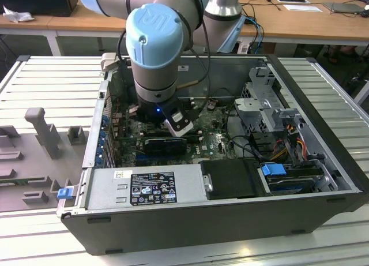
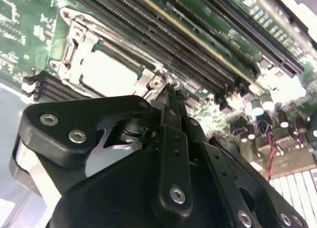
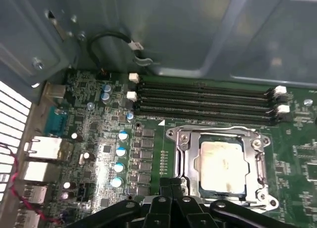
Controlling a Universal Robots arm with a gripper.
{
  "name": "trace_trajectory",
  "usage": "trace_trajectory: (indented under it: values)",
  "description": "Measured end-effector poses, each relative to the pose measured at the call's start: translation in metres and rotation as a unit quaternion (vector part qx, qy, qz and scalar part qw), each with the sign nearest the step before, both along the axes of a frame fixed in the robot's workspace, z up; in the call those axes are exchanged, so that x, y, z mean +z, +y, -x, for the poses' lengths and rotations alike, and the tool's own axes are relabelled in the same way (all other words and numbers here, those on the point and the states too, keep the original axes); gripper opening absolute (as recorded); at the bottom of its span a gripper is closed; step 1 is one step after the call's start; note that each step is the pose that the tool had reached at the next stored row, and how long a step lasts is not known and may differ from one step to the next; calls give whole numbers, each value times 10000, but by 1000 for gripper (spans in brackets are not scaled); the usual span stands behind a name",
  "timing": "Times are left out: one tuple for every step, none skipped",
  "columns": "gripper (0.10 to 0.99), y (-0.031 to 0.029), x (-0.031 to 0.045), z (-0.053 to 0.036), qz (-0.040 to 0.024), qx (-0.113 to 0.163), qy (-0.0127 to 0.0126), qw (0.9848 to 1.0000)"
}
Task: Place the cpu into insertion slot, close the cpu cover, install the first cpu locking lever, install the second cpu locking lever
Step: 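Install the second cpu locking lever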
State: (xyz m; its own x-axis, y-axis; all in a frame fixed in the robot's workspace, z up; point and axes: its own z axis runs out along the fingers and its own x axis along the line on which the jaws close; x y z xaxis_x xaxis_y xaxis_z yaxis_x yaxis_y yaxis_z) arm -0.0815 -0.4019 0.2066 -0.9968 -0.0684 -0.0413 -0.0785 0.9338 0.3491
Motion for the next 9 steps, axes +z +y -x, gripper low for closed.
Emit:
trace_trajectory:
  values:
    - [106, 0, 35, 0, -1, 0, 0, 10000]
    - [106, 0, 54, 0, 0, 0, 0, 10000]
    - [106, 0, 72, 0, -1, 0, 0, 10000]
    - [106, 0, 87, 0, 0, 0, 0, 10000]
    - [106, 0, 90, 0, -1, 0, 0, 10000]
    - [106, 1, 90, 0, -2, 0, -1, 10000]
    - [106, 1, 90, 0, -2, 0, -1, 10000]
    - [106, 0, 91, 0, -1, 0, 0, 10000]
    - [106, 0, 91, 0, -1, 0, 0, 10000]
